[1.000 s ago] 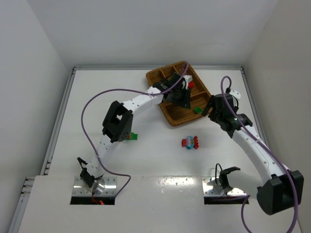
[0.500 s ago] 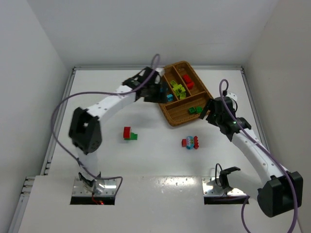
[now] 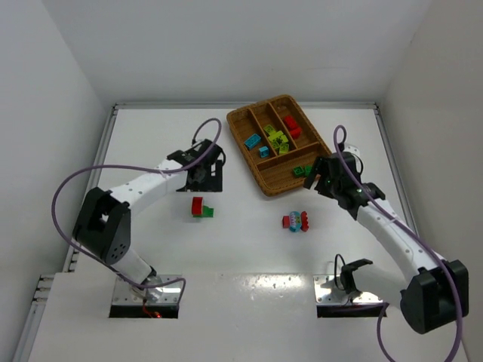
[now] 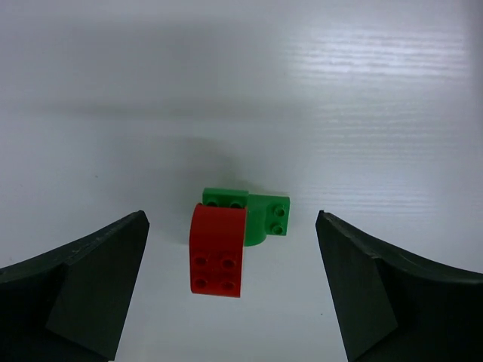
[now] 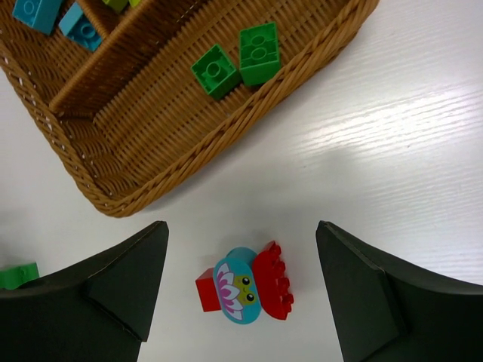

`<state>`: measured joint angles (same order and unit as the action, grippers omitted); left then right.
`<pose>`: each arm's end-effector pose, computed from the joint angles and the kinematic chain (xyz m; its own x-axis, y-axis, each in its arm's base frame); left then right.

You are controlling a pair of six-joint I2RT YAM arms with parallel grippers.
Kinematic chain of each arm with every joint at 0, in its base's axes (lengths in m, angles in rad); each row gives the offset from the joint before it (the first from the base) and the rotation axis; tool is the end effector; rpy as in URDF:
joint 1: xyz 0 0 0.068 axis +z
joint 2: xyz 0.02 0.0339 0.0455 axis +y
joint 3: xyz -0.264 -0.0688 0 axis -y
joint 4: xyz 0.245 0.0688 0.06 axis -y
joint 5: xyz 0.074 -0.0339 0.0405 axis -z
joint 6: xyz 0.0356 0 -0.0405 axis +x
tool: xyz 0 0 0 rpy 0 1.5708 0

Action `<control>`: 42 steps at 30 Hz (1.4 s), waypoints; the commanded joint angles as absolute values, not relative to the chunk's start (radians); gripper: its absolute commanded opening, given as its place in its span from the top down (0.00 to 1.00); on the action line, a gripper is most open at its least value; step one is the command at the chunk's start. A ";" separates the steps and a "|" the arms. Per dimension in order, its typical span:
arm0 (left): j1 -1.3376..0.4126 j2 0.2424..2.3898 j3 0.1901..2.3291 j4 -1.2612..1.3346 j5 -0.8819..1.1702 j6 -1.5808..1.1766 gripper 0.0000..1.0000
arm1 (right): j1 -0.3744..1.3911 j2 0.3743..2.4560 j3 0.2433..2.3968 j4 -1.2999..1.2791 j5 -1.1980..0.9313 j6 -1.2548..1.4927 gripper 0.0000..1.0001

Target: Sort the legos into containers by color

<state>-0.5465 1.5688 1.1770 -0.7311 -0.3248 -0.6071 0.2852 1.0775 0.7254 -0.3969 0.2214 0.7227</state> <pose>0.2754 -0.1542 0.2423 -0.8461 -0.1182 -0.5198 -0.1318 0.9912 -0.0108 0.2184 0.0559 0.2438 -0.5695 0.5054 -0.6482 0.3421 0.8628 0.3723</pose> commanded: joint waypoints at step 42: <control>-0.373 1.404 1.032 -0.132 0.755 -0.592 1.00 | 0.344 1.292 0.838 -0.106 -0.712 0.600 0.20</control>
<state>-0.3904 1.4269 1.0405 -0.2520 0.6220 -0.5694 0.3382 1.2785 0.7963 -0.2058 -0.5194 0.6338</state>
